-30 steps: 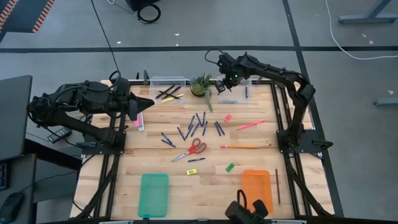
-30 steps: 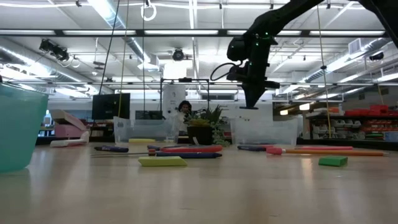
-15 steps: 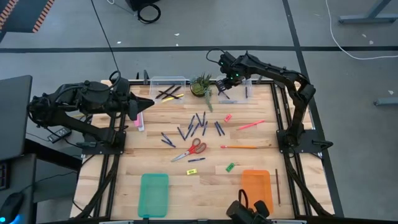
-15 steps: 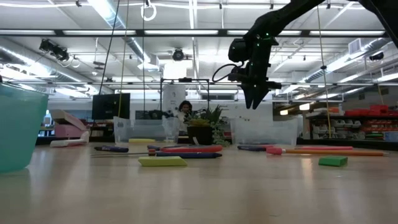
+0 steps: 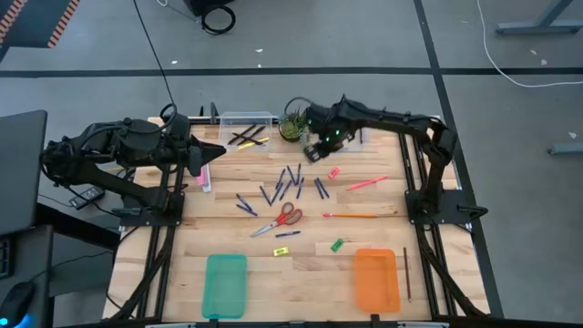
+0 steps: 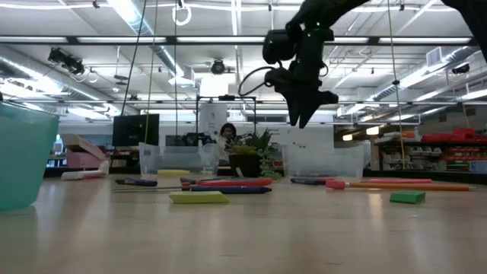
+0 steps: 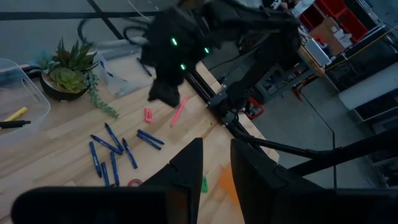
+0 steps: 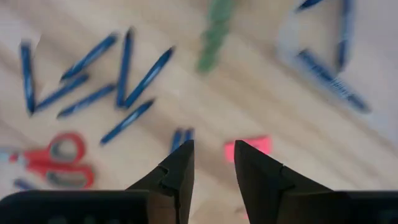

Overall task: Sort crayons/erasers/pens/pencils in bins
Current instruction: Put the blue crayon into the right transparent bin

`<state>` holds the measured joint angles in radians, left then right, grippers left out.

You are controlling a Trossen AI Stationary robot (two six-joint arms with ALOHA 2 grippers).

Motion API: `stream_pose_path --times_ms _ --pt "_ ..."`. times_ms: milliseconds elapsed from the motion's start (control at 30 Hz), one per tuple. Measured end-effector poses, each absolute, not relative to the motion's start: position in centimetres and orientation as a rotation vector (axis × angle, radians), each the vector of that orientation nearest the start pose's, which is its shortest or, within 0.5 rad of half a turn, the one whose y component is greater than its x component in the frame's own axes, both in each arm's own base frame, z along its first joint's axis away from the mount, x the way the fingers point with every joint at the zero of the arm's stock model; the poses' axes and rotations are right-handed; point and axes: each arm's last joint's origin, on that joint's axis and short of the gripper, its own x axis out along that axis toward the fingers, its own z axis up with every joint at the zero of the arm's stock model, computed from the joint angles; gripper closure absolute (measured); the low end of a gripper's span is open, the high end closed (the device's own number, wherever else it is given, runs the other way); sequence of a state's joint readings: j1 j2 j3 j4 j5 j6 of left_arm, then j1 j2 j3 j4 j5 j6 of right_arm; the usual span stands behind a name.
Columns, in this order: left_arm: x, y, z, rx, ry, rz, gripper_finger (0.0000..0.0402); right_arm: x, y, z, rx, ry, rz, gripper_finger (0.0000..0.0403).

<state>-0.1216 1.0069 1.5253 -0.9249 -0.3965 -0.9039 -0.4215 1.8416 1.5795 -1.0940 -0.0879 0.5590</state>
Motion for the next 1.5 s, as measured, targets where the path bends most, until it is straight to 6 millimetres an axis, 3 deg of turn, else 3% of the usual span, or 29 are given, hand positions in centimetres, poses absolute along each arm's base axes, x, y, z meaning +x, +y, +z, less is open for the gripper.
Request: stream_pose_path --times_ms 167,400,700,1500 --pt "14.9 -0.7 46.3 -0.780 0.243 0.426 0.0315 34.4 -10.8 25.2 0.761 1.266 -0.646 0.0283" --pt "14.9 -0.7 46.3 -0.757 0.248 0.423 0.0314 33.6 -8.2 20.9 0.816 1.353 -0.693 0.0283" --pt "14.9 -0.7 46.3 -0.757 0.248 0.423 0.0308 33.1 -7.6 17.6 0.894 1.317 -0.703 0.0281" --pt "14.9 -0.7 46.3 -0.791 0.241 0.427 0.0312 32.1 -7.3 14.4 0.864 1.243 -0.758 0.0284"
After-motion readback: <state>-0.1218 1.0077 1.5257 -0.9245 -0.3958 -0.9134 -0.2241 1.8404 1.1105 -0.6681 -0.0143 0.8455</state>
